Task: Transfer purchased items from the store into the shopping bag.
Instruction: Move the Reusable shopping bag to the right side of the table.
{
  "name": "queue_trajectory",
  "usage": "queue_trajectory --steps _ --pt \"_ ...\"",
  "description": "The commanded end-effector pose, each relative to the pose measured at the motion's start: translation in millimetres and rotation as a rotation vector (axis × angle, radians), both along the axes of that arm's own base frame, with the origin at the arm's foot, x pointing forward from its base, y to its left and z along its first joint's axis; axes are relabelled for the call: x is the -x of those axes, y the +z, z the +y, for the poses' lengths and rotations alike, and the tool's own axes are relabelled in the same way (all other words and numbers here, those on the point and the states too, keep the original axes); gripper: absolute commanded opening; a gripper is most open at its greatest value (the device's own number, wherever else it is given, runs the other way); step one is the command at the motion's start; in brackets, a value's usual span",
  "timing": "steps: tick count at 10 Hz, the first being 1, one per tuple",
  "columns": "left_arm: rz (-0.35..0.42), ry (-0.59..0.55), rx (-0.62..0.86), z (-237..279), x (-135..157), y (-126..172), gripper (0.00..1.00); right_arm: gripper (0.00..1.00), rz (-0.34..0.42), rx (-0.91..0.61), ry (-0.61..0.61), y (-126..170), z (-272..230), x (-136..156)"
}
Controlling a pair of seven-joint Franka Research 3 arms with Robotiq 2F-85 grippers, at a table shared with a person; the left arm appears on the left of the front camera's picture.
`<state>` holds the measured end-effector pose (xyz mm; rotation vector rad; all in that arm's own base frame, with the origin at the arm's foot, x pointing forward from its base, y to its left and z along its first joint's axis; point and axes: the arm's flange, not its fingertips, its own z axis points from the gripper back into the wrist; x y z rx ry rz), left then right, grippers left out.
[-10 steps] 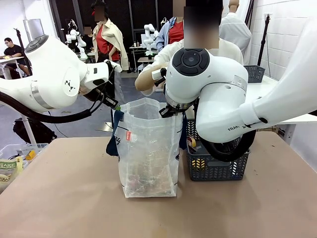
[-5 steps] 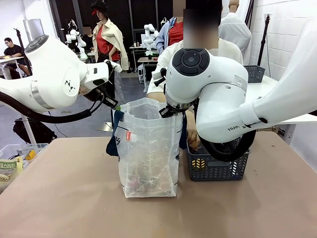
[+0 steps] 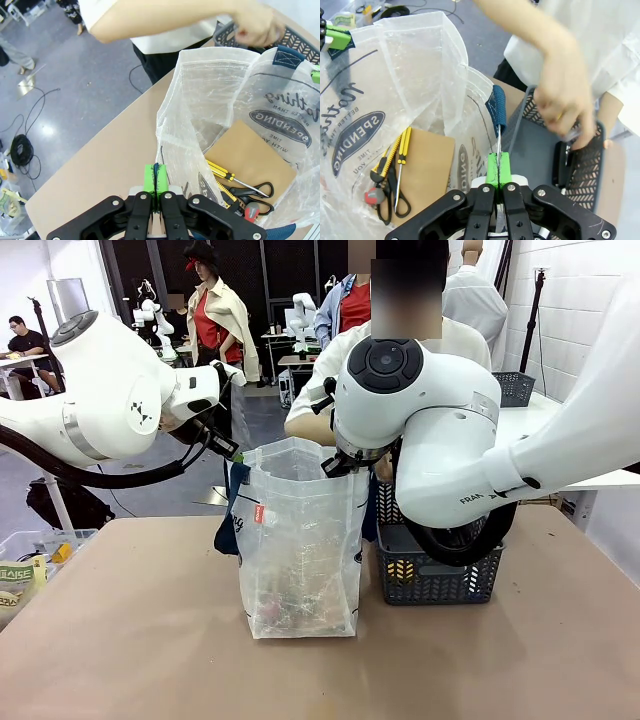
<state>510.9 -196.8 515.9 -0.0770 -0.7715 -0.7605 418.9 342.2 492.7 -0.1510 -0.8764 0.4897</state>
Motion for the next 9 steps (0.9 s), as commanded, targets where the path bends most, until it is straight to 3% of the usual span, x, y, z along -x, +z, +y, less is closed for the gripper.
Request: queue_trajectory --steps 1,9 --pt "0.001 0.000 0.000 -1.5 -2.6 3.2 0.00 0.00 0.013 -0.009 0.000 3.9 -0.9 0.4" --pt "0.001 0.000 0.000 -1.5 -2.6 3.2 0.00 0.00 0.013 -0.009 0.000 3.9 -0.9 0.4"
